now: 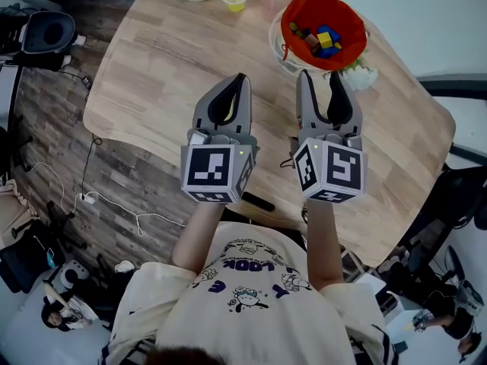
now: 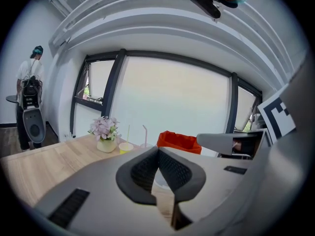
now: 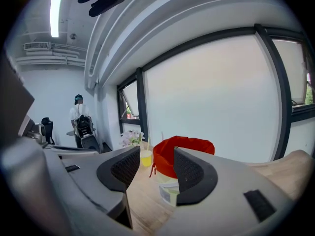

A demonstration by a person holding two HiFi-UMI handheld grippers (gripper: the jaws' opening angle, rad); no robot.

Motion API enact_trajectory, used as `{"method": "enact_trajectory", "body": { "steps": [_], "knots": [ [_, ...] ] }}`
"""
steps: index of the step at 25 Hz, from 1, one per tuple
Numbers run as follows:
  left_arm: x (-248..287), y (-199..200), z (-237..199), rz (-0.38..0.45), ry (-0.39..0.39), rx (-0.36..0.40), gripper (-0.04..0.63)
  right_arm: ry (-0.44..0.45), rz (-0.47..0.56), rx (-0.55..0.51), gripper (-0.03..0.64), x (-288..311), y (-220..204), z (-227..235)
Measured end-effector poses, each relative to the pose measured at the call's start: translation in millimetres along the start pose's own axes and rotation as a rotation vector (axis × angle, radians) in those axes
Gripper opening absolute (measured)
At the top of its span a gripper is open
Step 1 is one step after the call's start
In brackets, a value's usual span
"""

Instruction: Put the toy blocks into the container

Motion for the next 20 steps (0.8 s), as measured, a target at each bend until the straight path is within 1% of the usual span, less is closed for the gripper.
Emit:
{"method": "enact_trajectory", "body": {
  "steps": [5,16,19,20],
  "knots": [
    [-16.2,-10.5,-9.5,-0.008,0.04,-0.019,0.026,0.034,-0.011,-0.01,0.204,-6.4,-9.9,-14.4],
    [-31.8,-39.8,-30.4,-0.056,0.112,-0.066,0.026,0.073,-0.054,-0.029,0.026,-9.4,-36.7,-37.5],
    [-32.7,-47.5,-33.5,-0.07,0.124,-0.074,0.028,0.087,-0.067,-0.032,0.005,-8.5,-43.2,-42.8],
    [-32.6,-50.1,-34.5,-0.073,0.126,-0.078,0.053,0.092,-0.073,-0.035,0.005,-8.0,-45.5,-44.4]
  ]
}}
Point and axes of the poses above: the fingertips, and each gripper's own axes: x forward along the fingers, z to its right, y out of its top, the point moved 7 cm from there along -x, backward along the fingers, and after that the axes turned 5 degrees about -y, right-handed, at the moved point
